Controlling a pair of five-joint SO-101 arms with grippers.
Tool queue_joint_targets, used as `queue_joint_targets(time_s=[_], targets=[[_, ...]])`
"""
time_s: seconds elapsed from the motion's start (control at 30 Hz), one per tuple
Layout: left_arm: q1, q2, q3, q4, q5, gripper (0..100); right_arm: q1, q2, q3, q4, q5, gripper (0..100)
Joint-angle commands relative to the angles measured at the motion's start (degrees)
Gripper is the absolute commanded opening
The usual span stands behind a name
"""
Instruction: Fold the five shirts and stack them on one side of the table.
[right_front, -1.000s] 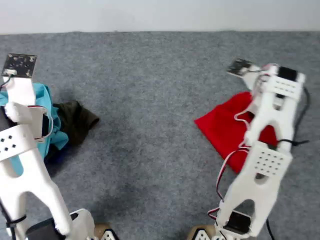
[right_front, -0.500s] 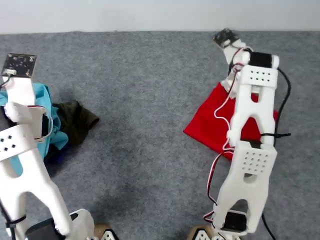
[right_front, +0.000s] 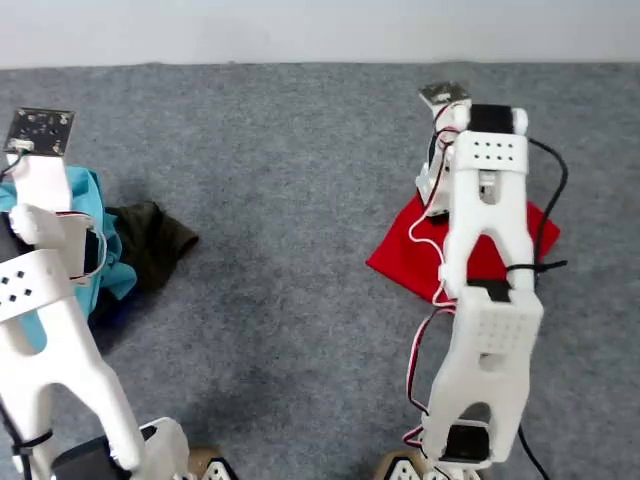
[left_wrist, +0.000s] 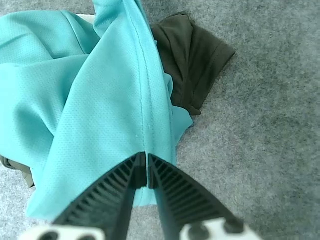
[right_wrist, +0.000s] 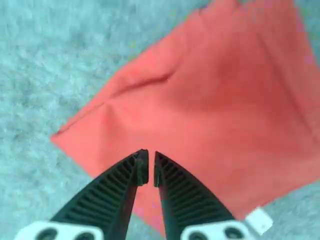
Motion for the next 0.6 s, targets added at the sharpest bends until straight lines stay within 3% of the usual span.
queue_joint_targets(time_s=[0.0,0.27,0.57], targets=[[0.3,-1.7,-2.0,0.3,-0.4,2,-0.4,-10.7,7.8,2.5,-0.8,0.9],[0.4,-1.7,-2.0,0.2,-0.4,2,2.5,-19.6,20.6,-1.2,-9.1,0.9],[0.4,-1.7,-2.0,0.2,-0.4,2,-3.6,-15.6,36.1,-29.2,-10.1,0.9]])
